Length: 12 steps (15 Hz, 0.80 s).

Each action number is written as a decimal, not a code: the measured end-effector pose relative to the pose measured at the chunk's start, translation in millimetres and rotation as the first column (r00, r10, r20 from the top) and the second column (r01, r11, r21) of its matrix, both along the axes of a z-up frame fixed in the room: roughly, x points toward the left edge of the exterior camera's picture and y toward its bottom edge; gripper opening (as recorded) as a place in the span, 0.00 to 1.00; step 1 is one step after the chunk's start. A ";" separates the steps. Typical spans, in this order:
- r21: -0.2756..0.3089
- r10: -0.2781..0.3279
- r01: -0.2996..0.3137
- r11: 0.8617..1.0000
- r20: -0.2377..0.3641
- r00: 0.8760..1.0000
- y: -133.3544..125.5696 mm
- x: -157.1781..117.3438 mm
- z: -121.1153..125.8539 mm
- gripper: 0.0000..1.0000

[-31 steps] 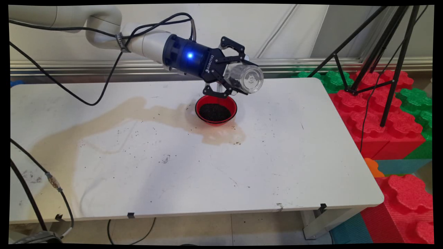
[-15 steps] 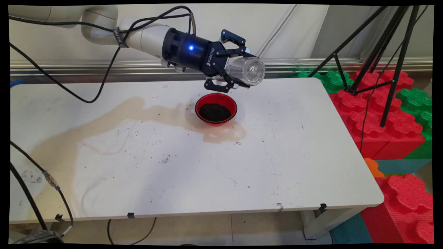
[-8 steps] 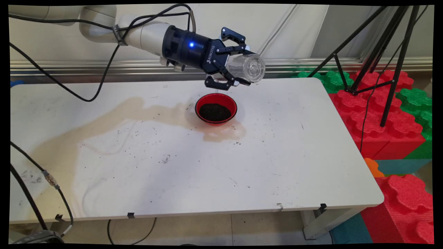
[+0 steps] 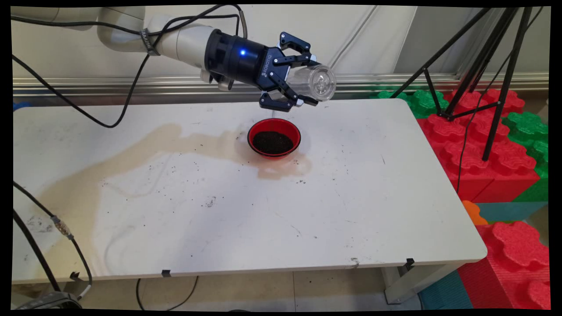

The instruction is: Pour the black seasoning powder in the red bowl

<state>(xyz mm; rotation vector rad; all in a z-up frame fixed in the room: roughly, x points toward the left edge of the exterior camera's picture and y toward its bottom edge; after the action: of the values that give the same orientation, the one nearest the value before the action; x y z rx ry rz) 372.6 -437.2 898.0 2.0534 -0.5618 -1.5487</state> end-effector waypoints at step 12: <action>0.097 0.061 -0.058 0.994 -0.028 0.998 -1.6 0.8 9.2 0.00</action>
<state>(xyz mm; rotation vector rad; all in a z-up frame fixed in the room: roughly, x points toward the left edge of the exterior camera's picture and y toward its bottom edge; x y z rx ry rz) 373.3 -438.8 907.2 2.0934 -0.4183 -1.5984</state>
